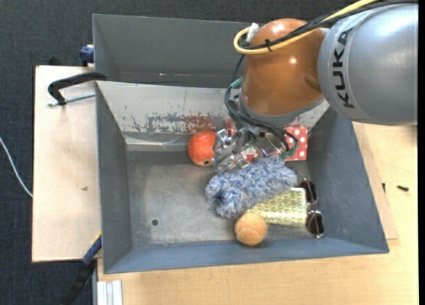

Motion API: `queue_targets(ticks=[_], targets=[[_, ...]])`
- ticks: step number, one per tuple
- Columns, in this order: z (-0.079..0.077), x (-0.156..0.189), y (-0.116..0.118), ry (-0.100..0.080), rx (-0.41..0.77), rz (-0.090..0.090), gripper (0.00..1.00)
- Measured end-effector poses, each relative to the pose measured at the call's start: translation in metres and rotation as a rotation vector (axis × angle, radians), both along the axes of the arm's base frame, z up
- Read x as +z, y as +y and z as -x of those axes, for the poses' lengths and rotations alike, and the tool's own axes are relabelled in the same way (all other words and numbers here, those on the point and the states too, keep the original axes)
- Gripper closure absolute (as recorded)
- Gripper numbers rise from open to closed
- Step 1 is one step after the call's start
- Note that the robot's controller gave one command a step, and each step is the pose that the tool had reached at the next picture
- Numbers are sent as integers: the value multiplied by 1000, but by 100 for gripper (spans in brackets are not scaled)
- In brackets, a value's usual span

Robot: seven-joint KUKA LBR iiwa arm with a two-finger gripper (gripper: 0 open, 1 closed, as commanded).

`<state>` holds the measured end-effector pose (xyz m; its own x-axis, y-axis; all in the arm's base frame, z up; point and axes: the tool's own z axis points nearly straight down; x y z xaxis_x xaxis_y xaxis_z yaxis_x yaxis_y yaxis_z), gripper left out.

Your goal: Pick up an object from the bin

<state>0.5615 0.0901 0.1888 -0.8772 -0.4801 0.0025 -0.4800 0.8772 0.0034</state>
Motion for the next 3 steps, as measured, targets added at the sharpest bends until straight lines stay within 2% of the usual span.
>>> queue_targets(ticks=[1,2,3], targets=[[-40,-63,14,-6,8,-1,0],[-39,-65,14,-2,10,-1,0],[-23,-48,25,-2,171,2,0]])
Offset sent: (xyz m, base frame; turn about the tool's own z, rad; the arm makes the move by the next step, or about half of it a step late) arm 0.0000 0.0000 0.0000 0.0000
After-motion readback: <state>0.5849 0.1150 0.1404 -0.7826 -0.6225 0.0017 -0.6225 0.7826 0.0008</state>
